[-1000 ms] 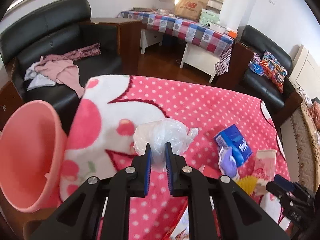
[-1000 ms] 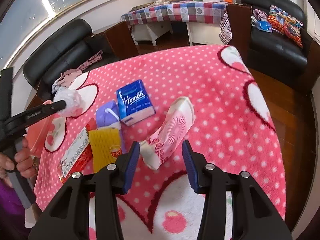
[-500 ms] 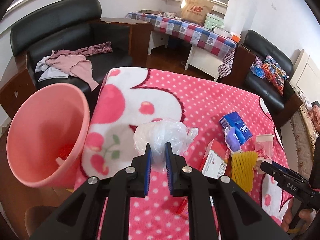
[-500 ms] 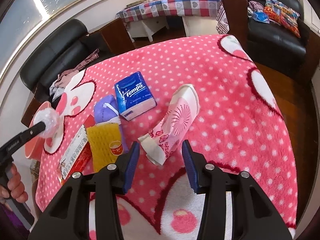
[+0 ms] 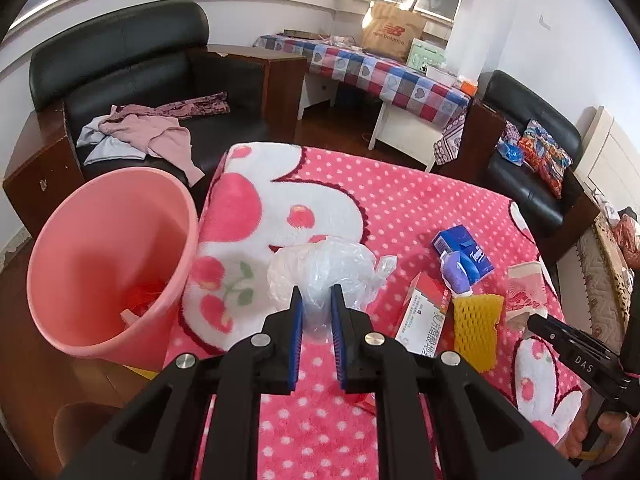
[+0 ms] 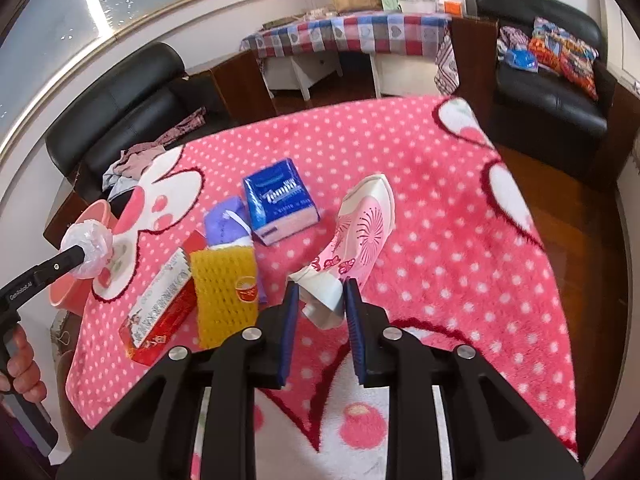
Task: Collect trash
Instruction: 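Grasp the clear plastic bag with the left tool while the right tool grasps the pink-white paper cup, then carry the plastic bag and paper cup over the pink bucket and open both tools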
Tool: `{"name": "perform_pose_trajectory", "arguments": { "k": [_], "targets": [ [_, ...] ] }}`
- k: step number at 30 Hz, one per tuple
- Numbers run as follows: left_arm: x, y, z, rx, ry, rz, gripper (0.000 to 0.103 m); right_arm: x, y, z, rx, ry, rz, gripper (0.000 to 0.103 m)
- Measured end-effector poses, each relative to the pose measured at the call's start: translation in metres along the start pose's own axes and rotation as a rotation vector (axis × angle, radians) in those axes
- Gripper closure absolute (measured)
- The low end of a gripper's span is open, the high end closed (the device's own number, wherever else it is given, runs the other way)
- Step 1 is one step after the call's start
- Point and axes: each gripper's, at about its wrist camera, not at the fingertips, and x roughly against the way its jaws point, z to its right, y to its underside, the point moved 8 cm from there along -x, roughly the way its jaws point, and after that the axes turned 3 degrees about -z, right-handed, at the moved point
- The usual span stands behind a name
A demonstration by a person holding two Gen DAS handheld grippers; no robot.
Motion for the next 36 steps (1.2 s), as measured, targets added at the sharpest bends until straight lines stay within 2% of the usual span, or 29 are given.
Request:
{"name": "perform_pose_trajectory", "arguments": {
  "k": [1, 10, 16, 21, 30, 36],
  "targets": [
    [0.002, 0.0, -0.001, 0.002, -0.001, 0.005, 0.091, 0.003, -0.002, -0.002, 0.008, 0.001, 0.01, 0.088],
    [0.02, 0.002, -0.012, 0.017, -0.011, 0.044, 0.091, 0.022, -0.015, -0.024, 0.068, -0.008, 0.074, 0.088],
    [0.03, -0.001, -0.028, 0.051, -0.023, 0.071, 0.091, 0.035, -0.03, -0.056, 0.131, -0.05, 0.122, 0.088],
    [0.045, -0.003, -0.048, 0.085, -0.06, 0.106, 0.091, 0.034, -0.037, -0.102, 0.216, -0.112, 0.133, 0.088],
    [0.071, -0.001, -0.104, 0.16, -0.178, 0.165, 0.091, 0.021, -0.043, -0.2, 0.363, -0.245, 0.122, 0.088],
    [0.08, 0.003, -0.137, 0.207, -0.228, 0.177, 0.091, 0.008, -0.04, -0.257, 0.433, -0.321, 0.087, 0.088]
  ]
}}
